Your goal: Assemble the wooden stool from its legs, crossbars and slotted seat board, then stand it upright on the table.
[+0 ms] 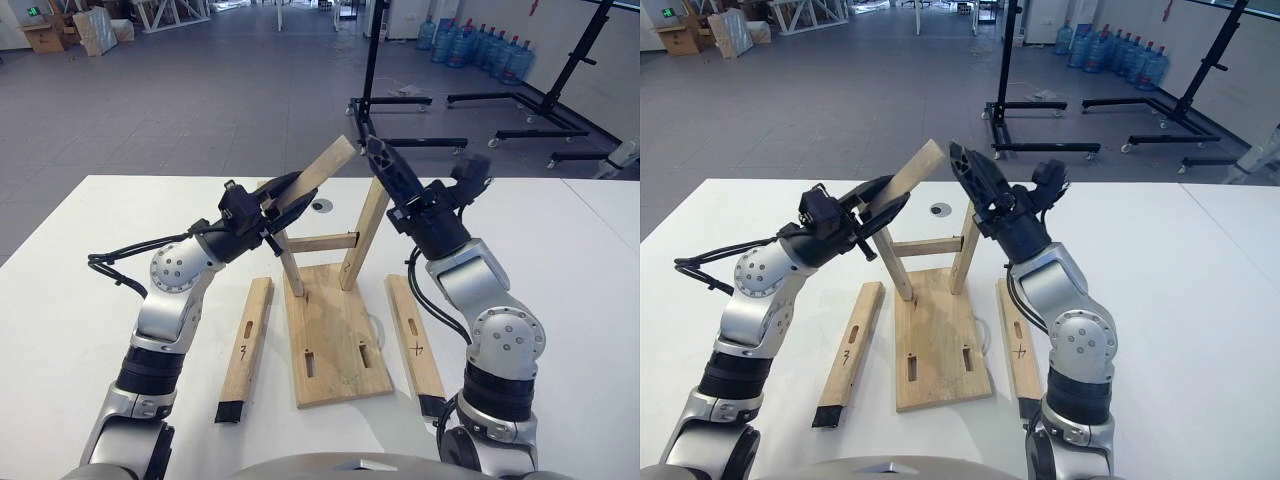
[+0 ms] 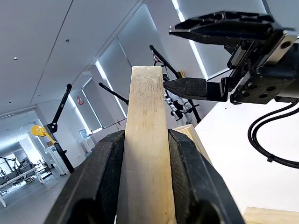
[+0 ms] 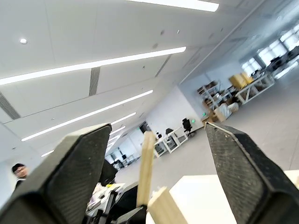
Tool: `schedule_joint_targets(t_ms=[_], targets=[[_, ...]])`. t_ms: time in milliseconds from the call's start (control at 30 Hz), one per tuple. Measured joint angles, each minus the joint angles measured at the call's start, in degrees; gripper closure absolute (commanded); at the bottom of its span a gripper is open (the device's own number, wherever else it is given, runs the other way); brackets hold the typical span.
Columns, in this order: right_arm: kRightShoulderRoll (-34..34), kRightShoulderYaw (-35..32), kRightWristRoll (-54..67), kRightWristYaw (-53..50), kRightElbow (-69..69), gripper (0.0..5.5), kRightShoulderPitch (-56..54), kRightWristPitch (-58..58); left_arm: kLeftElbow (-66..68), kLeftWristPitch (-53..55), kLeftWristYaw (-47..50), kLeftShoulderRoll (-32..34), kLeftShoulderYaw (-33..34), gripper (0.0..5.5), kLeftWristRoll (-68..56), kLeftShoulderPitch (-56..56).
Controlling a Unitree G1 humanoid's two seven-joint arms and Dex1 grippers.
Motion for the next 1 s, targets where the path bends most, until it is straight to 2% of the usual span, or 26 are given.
schedule_joint_targets(t_ms=[133, 233, 700, 767, 933, 1000], targets=[[-0.03, 4.26, 0.58, 2.54, 2.72, 1.80, 1.68, 2.30, 0.60, 0.00, -0.68, -0.62, -1.08, 4.23, 0.07, 0.20], [1.08, 5.93, 1.09, 4.31, 5.56, 2.32, 2.98, 2.54, 2.56, 0.04, -2.42, -1.10, -2.68, 4.23, 0.04, 0.81], [2.28, 4.90, 1.61, 5.04, 7.08, 4.79, 3.01, 1.22, 2.35, 0.03, -3.78, -1.81, -3.27, 4.23, -0.81, 1.53], [2.28, 4.90, 1.12, 4.95, 7.13, 4.99, 3.01, 1.19, 2.29, 0.03, -3.79, -1.92, -3.21, 4.23, -0.82, 1.53], [2.40, 4.82, 0.84, 4.95, 7.13, 5.02, 3.01, 1.12, 2.26, 0.04, -3.97, -1.78, -3.13, 4.22, -0.77, 1.54], [2.56, 4.83, 0.38, 4.97, 7.14, 5.10, 3.02, 1.07, 2.24, 0.64, -3.88, -1.76, -3.07, 3.71, -0.82, 1.54]])
